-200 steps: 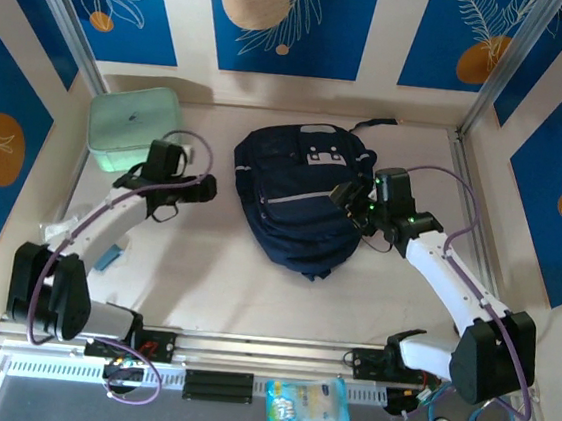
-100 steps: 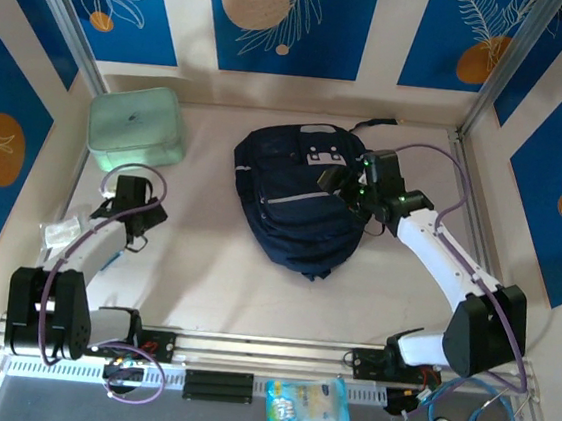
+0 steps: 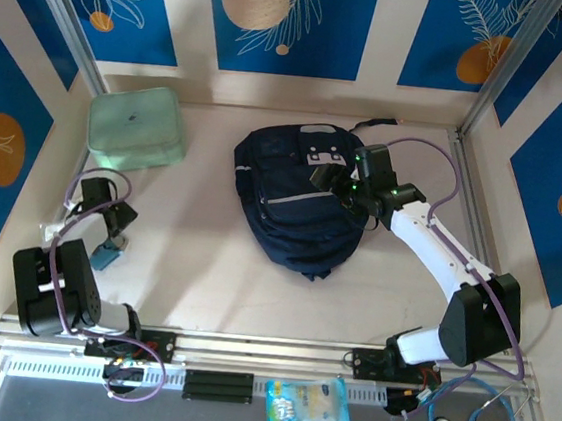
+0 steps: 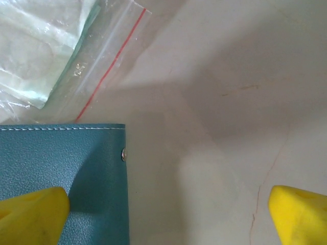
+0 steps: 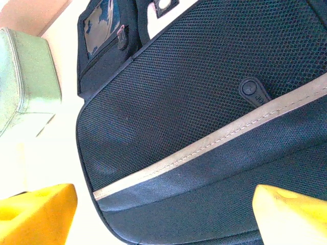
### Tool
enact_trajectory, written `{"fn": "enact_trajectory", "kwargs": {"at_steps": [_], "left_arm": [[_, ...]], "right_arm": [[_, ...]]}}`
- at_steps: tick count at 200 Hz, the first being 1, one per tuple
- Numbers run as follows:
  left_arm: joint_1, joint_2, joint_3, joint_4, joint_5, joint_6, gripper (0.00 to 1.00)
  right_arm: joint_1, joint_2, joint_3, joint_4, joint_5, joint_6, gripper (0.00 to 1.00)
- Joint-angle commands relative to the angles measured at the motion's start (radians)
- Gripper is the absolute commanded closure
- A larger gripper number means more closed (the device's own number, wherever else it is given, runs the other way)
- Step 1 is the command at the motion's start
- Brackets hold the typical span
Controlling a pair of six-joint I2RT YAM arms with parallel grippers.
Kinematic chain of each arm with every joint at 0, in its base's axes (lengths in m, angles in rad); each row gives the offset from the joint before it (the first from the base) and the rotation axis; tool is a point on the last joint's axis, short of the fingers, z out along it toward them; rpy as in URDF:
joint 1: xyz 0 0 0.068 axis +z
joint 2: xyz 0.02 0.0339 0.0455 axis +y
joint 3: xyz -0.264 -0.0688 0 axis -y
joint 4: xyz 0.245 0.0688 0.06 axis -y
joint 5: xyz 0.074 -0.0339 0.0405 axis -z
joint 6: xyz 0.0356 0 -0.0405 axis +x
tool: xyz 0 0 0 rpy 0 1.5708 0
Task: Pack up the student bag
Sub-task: Move the personal item to the middle-left of the table.
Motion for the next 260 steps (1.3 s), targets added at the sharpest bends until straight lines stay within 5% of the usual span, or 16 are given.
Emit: {"fn": "enact_trajectory", "kwargs": {"at_steps": [1, 58, 104, 160, 199, 260], "left_arm": [[0.030, 0.033, 0.028, 0.020, 0.112, -0.037, 0.00], [-0.033, 0.007, 0.016, -0.032, 0.224, -0.120, 0.00], [-0.245, -0.057, -0.014, -0.091, 0.217, -0.292, 0.00], [-0.562, 0.088, 0.048, -0.003, 0.279, -0.504, 0.00], [-0.670, 0.099, 0.157, -0.019, 0.266, -0.515, 0.00], [-0.604, 0.027, 0.298, -0.215, 0.242, -0.234, 0.00]], "right_arm": [[0.003, -0.011, 0.007, -0.012, -0.008, 0.011, 0.11], [0.000, -0.017, 0.000, -0.008, -0.005, 0.015, 0.13], [0.010, -0.002, -0.001, 0.011, -0.014, 0.020, 0.14], [0.055, 0.013, 0.028, -0.003, -0.008, -0.005, 0.16], [0.115, 0.039, 0.051, -0.007, -0.008, -0.011, 0.17], [0.287, 0.172, 0.167, 0.011, -0.038, -0.003, 0.19]]}}
